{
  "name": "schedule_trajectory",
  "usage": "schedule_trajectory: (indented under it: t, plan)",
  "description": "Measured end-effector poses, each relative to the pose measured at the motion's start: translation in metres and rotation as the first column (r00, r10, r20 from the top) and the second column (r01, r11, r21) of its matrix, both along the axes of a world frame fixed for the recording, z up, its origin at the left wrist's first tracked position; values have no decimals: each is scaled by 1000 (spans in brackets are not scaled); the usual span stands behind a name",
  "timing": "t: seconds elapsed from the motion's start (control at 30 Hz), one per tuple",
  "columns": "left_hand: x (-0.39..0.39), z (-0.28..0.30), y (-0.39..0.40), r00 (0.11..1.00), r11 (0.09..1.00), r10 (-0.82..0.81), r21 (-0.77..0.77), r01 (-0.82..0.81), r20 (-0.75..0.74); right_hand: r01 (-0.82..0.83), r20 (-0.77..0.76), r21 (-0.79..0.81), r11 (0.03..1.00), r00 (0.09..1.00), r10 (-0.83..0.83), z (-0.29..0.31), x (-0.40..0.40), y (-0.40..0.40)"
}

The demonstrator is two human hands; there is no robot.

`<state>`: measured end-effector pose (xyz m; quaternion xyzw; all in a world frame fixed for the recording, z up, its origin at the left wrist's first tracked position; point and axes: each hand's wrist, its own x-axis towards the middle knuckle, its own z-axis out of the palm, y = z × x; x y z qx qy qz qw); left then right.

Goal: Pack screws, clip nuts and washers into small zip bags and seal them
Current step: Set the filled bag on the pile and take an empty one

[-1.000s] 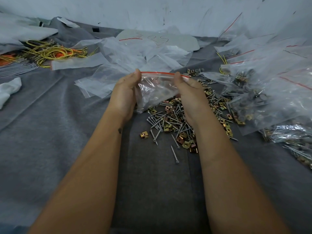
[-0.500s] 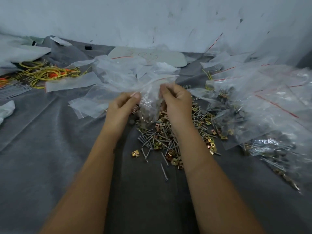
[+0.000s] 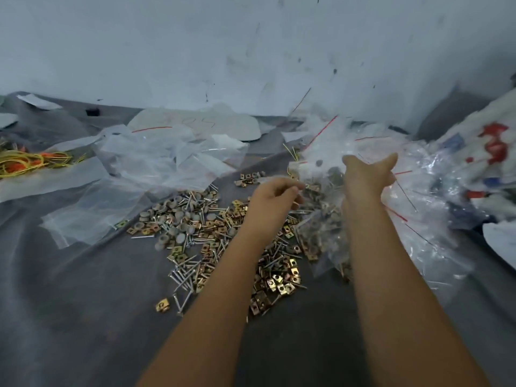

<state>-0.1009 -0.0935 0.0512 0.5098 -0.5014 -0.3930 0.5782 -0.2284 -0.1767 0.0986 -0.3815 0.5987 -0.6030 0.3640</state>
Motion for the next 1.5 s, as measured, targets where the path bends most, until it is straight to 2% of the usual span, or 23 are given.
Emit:
schedule_trajectory:
  t: [0.07, 0.13, 0.3, 0.4, 0.5, 0.6, 0.67, 0.73, 0.77, 0.83, 0.87, 0.93, 1.0, 1.13, 1.23, 1.27, 1.3, 1.33, 1.37, 1.4, 1.43, 1.47, 1.5]
  plan:
    - [-5, -8, 3, 1000, 999, -12, 37, 11, 16, -42, -34, 54, 998, 998, 44, -17, 0, 6]
    - [-4, -14, 8, 1000, 998, -1, 59, 0, 7, -48, -76, 40, 998, 996, 51, -28, 5, 14]
    - [13, -23, 19, 996, 993, 90, 74, -92, 23, -47, -261, -125, 991, 965, 13, -44, 46, 41]
    - [35, -24, 30, 983, 982, 182, 38, -184, 33, -215, -404, -187, 958, 906, 125, -54, 87, 64]
    - [63, -29, 46, 943, 945, 328, -12, -328, 47, -408, -525, -183, 894, 809, 262, -65, 124, 83]
    - [94, -30, 65, 818, 830, 553, -20, -557, 155, -594, -575, -83, 800, 684, 449, -70, 152, 97]
    - [117, -30, 75, 662, 719, 668, -68, -691, 340, -672, -596, -33, 740, 607, 525, -71, 165, 105]
    - [142, -33, 82, 484, 662, 620, -80, -745, 618, -714, -612, -14, 700, 560, 558, -73, 175, 111]
    - [153, -35, 85, 435, 644, 537, -18, -764, 723, -726, -620, -2, 688, 540, 569, -74, 177, 112]
    - [166, -37, 93, 448, 589, 396, 152, -793, 801, -736, -638, 29, 676, 507, 579, -77, 180, 114]
    - [168, -39, 97, 449, 570, 360, 188, -800, 818, -737, -639, 43, 675, 499, 585, -79, 181, 114]
    - [167, -45, 103, 376, 555, 337, 141, -820, 863, -740, -622, 62, 670, 496, 606, -81, 182, 114]
    - [165, -50, 108, 313, 525, 392, 70, -848, 865, -748, -616, 68, 660, 490, 618, -84, 182, 115]
    - [172, -57, 108, 282, 475, 490, 19, -880, 825, -755, -598, 38, 655, 508, 620, -84, 179, 120]
    - [173, -51, 106, 288, 493, 658, -109, -863, 696, -754, -562, -39, 656, 559, 609, -80, 173, 123]
    - [169, -47, 104, 341, 514, 739, -159, -843, 581, -751, -551, -62, 657, 575, 605, -78, 170, 123]
    - [164, -44, 101, 446, 548, 796, -175, -818, 408, -750, -538, -83, 656, 588, 604, -77, 168, 124]
    - [158, -39, 97, 580, 602, 797, -142, -786, 171, -751, -521, -104, 652, 599, 608, -76, 165, 124]
    - [151, -34, 93, 679, 675, 726, -80, -734, -111, -753, -497, -124, 646, 610, 617, -75, 164, 124]
    - [145, -31, 89, 704, 755, 603, -17, -656, -374, -756, -457, -143, 639, 623, 635, -76, 162, 124]
    - [140, -30, 87, 674, 826, 472, 19, -563, -567, -756, -401, -159, 635, 637, 658, -76, 160, 125]
    - [135, -31, 85, 641, 878, 378, 39, -477, -667, -751, -340, -164, 639, 652, 678, -77, 158, 124]
    - [132, -33, 83, 637, 910, 329, 56, -410, -697, -744, -277, -158, 649, 664, 694, -78, 155, 123]
